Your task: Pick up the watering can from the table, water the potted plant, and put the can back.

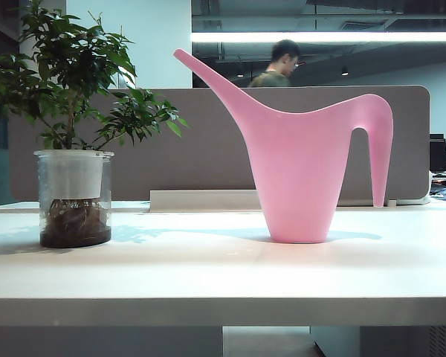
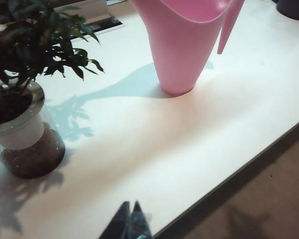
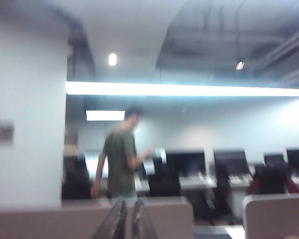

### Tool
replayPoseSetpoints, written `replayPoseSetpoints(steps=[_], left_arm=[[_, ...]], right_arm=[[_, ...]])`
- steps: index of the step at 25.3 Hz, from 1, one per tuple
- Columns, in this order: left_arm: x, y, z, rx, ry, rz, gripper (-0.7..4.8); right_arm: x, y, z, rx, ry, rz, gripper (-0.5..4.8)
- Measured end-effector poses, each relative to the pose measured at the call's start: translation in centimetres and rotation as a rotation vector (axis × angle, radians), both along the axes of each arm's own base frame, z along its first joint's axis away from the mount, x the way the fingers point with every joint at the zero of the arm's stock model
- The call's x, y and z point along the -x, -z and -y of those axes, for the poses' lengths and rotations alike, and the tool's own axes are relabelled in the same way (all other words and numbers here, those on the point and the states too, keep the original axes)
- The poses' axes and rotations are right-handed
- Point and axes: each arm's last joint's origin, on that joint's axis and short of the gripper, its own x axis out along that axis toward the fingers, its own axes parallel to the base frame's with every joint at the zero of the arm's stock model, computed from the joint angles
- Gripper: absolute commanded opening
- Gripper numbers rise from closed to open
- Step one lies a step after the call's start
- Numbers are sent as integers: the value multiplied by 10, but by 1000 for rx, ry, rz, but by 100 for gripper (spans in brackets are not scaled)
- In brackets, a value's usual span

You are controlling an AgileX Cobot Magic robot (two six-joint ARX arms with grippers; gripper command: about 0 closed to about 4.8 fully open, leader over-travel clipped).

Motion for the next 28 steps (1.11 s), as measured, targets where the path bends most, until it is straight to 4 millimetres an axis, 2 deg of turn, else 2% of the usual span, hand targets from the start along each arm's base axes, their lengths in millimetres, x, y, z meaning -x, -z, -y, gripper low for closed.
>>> replayPoseSetpoints(steps=[2, 4, 5, 6, 7, 8, 9, 13, 19, 22, 28], left_arm=[[0, 0, 0, 0, 0, 0, 3], [0, 0, 0, 0, 0, 0, 3], [0, 0, 0, 0, 0, 0, 3], [0, 0, 0, 0, 0, 0, 3], [0, 0, 0, 0, 0, 0, 3], [0, 0, 0, 0, 0, 0, 3], [0, 0, 0, 0, 0, 0, 3], [0, 0, 0, 0, 0, 0, 3], [0, 0, 0, 0, 0, 1, 3], [0, 0, 0, 0, 1, 0, 3], [0, 0, 0, -1, 0, 1, 3]], right_arm=[[-31, -1, -5, 58, 31, -104, 0], [-66, 13, -11, 117, 49, -240, -8], [-95, 29, -16, 147, 48, -355, -8], [-112, 40, -18, 148, 43, -417, -8], [-135, 64, -20, 112, 26, -512, -8], [-144, 78, -20, 73, 12, -547, -8], [-153, 100, -21, 9, -9, -586, -8], [-154, 150, -21, -139, -38, -615, -8], [-127, 197, -21, -196, -24, -656, -8], [-118, 213, -27, -179, -54, -690, -8], [-122, 217, -28, -158, -9, -667, -8]])
